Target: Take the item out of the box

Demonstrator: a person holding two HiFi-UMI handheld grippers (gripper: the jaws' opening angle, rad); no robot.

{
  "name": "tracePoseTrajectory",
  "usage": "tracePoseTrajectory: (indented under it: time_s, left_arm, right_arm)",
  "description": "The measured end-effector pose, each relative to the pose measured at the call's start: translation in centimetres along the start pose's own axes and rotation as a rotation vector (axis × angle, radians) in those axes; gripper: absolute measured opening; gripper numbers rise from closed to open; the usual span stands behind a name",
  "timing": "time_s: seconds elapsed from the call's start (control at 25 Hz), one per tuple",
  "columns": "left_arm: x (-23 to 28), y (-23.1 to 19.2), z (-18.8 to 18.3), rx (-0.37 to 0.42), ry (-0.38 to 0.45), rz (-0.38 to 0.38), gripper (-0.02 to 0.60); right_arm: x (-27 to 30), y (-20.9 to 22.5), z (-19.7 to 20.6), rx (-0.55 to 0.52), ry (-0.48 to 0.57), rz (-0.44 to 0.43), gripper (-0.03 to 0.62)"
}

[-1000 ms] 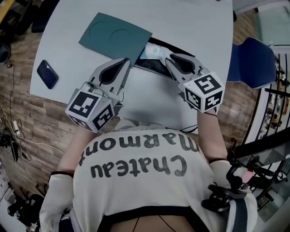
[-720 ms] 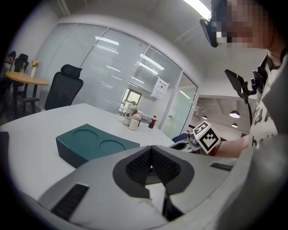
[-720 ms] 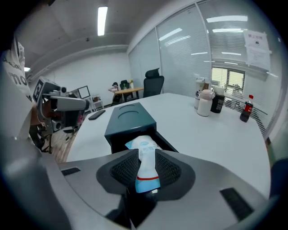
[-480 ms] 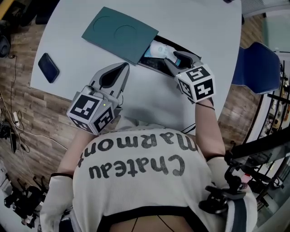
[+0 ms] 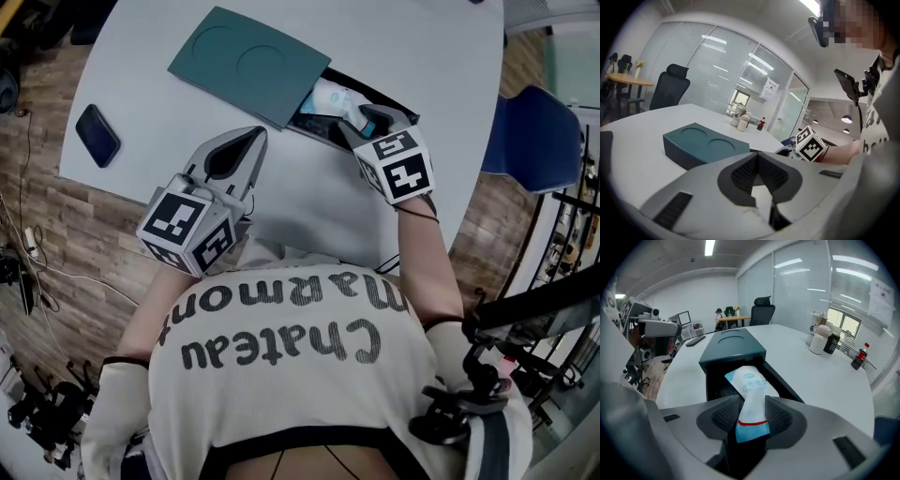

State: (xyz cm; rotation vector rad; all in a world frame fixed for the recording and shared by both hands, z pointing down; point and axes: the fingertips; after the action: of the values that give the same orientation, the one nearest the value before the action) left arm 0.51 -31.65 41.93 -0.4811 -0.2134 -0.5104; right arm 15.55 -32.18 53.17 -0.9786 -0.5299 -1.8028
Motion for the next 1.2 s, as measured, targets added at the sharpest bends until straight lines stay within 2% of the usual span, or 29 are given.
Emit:
tracePoseTrajectory:
  time_s: [0.48, 1.2]
  left_arm:
    - [-0.5, -0.6, 0.7, -0.009, -0.02, -0.014, -0.003]
    - [-1.1, -0.8, 1.3, -0.012, -0.036, -0.029, -0.003]
  right_arm:
    - [0.5, 0.1, 0.5, 0.05, -0.037, 0.001, 0.139]
    - [0.5, 0.8, 0.2, 0.081, -0.008, 0.033, 0.046]
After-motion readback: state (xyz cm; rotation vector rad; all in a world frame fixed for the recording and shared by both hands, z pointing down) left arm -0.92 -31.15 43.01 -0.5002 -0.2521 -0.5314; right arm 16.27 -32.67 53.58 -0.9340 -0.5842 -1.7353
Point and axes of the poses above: the fingertips, and each gripper's own axes: x forward along the fingers, y to its right, z out of its underside, and after that the axes turned 4 degrees about z, right-handed
